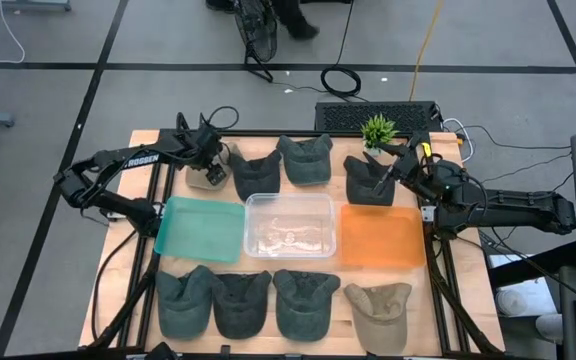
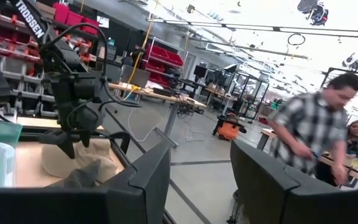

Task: Pick & Place hat
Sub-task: Put the top brown cap into the green bin

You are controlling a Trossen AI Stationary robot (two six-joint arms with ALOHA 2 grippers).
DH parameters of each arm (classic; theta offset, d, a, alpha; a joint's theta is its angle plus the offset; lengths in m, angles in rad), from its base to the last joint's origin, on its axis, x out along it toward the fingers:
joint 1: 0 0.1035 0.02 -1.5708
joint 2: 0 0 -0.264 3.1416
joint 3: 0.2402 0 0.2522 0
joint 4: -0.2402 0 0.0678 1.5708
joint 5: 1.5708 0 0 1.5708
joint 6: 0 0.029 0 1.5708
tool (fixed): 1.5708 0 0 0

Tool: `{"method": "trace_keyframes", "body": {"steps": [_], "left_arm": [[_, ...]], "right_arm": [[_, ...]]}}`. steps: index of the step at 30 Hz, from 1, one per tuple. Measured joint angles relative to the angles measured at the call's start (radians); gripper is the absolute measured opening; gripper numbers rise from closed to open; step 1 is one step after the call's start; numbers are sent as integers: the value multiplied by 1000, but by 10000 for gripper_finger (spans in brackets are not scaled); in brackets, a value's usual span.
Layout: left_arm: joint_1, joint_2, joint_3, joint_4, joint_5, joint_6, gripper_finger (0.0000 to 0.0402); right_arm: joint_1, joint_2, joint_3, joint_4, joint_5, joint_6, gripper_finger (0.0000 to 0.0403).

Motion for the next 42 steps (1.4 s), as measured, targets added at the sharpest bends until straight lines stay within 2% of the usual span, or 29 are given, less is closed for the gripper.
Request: {"method": "trace_keyframes", "body": {"steps": [2,5,11,15,17,23,31,36,42], "left_arm": [[3,17,1,3,-15,-6,290],[3,27,2,7,-28,3,254],[10,28,2,0,-49,38,131],[12,29,1,-4,-105,75,41],[15,30,7,-7,-117,80,12],[4,31,86,-70,-116,73,11],[-87,30,295,-386,-134,8,4],[-193,30,432,-604,-148,-95,4],[-406,-12,516,-793,-139,-220,6]], "right_arm": [[0,1,0,-3,1,0,157],[0,0,0,-1,1,-1,157],[0,0,0,-1,1,-2,157],[0,0,0,-1,1,-2,157],[0,0,0,-1,1,-2,157],[9,0,0,2,1,43,157],[60,-41,0,11,0,50,157],[89,-77,0,1,1,44,157],[117,-108,0,-33,2,41,157]]}}
